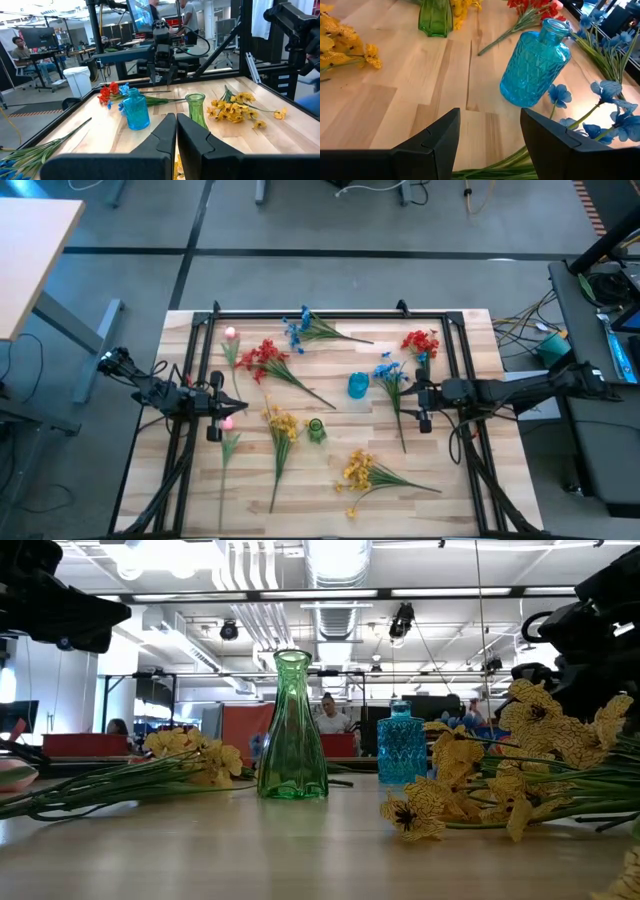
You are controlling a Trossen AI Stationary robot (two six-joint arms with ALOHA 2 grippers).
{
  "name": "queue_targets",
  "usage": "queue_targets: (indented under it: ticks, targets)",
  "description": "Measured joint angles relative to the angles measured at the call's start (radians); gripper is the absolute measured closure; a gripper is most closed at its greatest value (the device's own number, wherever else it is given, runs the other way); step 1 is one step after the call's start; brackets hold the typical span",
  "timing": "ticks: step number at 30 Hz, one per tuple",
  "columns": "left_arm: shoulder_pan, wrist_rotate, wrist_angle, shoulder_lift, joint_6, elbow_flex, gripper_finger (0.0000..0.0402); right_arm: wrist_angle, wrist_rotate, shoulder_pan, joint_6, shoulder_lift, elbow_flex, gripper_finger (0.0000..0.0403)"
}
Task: Sort flowers into vase by color
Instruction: Put the bottom blue flowers into the blue flower vase
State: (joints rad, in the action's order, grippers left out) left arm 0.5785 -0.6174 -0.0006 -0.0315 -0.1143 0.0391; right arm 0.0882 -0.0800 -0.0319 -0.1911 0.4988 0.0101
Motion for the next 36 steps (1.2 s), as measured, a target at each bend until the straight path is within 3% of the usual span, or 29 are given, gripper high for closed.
queue_targets:
  ticks: [4,8,12,19,25,29,33,36]
  targets:
    - [0.0,0.0,0.0,0.0,0.0,0.0,0.0402,0.095,-0.125,0.0,0.087,0.001,0.0,0.0202]
    - [0.0,0.0,0.029,-0.001,-0.023,0.0,0.0402,0.199,-0.132,0.0,0.254,0.0,0.0,0.0202]
    - [0.0,0.013,0.199,0.0,0.143,-0.001,0.0402,0.157,-0.14,0.0,0.362,0.023,0.035,0.0203]
    - [0.0,0.006,0.416,0.0,0.143,-0.002,0.0402,0.189,-0.043,-0.015,0.236,0.12,0.159,0.022]
    - [0.0,0.006,0.516,0.0,0.077,-0.002,0.0402,0.186,-0.053,-0.025,0.177,0.206,0.27,0.0224]
    - [0.0,-0.022,0.566,-0.002,0.02,-0.002,0.0402,0.169,-0.099,-0.025,0.274,0.252,0.33,0.0223]
    - [-0.001,-0.034,0.585,-0.017,0.124,-0.002,0.0402,0.035,-0.104,-0.025,0.461,0.285,0.391,0.0225]
    - [-0.001,-0.114,0.555,-0.056,0.232,-0.002,0.0402,-0.075,-0.106,-0.006,0.588,0.314,0.444,0.0225]
